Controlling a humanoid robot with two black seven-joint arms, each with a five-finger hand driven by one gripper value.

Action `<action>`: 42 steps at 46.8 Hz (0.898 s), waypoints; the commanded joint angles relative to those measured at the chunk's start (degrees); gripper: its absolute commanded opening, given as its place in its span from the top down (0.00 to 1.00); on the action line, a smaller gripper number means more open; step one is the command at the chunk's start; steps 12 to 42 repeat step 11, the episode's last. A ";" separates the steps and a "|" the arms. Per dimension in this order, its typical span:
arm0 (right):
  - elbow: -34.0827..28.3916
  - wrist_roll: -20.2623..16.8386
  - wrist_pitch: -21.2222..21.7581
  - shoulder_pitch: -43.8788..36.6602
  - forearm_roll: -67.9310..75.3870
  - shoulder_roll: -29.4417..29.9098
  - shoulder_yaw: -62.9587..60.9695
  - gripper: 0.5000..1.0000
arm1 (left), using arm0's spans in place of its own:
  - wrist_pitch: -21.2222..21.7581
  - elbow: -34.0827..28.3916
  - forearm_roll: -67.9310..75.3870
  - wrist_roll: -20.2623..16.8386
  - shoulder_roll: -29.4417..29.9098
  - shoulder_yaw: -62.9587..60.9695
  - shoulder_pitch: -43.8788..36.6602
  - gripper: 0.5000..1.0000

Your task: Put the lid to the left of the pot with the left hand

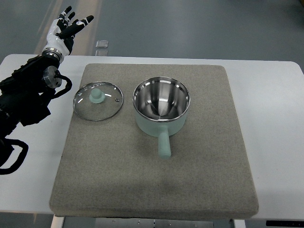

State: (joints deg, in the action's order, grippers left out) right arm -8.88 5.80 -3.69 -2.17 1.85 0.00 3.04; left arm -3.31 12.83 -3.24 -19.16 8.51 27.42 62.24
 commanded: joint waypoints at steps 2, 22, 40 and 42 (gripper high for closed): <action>0.00 0.00 -0.01 -0.02 0.00 0.00 0.04 0.16 | -0.03 0.00 0.08 0.00 0.01 0.01 -0.10 0.01; -0.09 -0.09 0.08 0.06 -0.09 0.00 -0.22 0.16 | -0.11 0.00 -0.10 0.00 -0.16 -0.08 -0.10 0.01; -0.09 -0.09 0.08 0.06 -0.09 0.00 -0.22 0.16 | -0.11 0.00 -0.10 0.00 -0.16 -0.08 -0.10 0.01; -0.09 -0.09 0.08 0.06 -0.09 0.00 -0.22 0.16 | -0.11 0.00 -0.10 0.00 -0.16 -0.08 -0.10 0.01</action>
